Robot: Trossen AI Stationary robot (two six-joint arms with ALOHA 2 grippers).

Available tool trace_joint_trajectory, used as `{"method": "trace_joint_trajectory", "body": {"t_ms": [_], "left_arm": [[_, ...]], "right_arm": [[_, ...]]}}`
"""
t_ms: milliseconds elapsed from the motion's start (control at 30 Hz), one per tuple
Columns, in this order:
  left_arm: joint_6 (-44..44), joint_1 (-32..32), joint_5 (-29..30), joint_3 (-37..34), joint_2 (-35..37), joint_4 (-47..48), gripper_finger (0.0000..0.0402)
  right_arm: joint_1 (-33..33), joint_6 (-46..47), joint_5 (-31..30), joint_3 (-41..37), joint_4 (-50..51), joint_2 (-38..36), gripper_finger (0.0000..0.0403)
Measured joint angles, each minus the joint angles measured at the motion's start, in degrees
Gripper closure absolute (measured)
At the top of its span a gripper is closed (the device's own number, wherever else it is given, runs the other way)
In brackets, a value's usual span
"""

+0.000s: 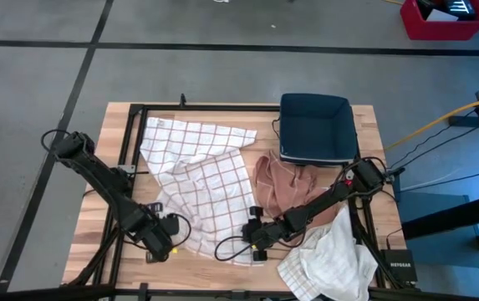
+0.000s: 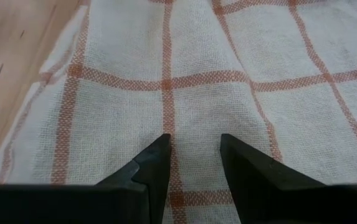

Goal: Fold towel
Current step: Fold the brown striped towel on the table

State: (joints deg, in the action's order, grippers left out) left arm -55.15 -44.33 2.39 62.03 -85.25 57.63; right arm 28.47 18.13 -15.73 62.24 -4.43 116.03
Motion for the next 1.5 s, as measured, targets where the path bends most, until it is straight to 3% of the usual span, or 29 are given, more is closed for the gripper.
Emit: {"method": "trace_joint_trajectory", "body": {"t_ms": [167,533,700,1067,1167,1333,1467,1500], "left_arm": [[-3.23,-2.49,-5.54,0.2,-0.45,-3.81,0.04],[-9.51,-10.94,-5.58,0.16,-8.78,-14.7,0.0399],[-13.36,-13.65,-5.54,0.12,-14.76,-20.13,0.0398],[-16.85,-15.66,-5.64,0.31,-20.74,-24.6,0.0397],[-18.24,-15.59,-5.79,0.29,-20.65,-24.92,0.0376],[-22.94,-15.33,-7.25,0.29,-20.7,-26.02,0.0299],[-24.14,-13.74,-14.46,-0.07,-18.41,-25.77,0.0252],[-25.15,-13.78,-13.47,-0.26,-17.13,-24.81,0.0246]], "right_arm": [[0.0,0.0,-0.14,0.0,0.04,0.0,0.0259],[-0.02,0.0,2.28,0.0,0.42,-0.23,0.0259],[0.0,-0.14,4.82,0.86,5.29,-2.65,0.0259],[0.04,2.38,8.79,3.21,5.53,-4.31,0.0259],[-0.18,1.79,8.57,3.21,5.57,-4.31,0.0259],[-2.26,-3.77,8.79,6.15,10.55,-4.28,0.0259],[-5.02,-6.55,4.85,9.22,16.73,-4.28,0.0259],[-5.97,-7.06,4.45,9.43,17.08,-4.28,0.0259]]}}
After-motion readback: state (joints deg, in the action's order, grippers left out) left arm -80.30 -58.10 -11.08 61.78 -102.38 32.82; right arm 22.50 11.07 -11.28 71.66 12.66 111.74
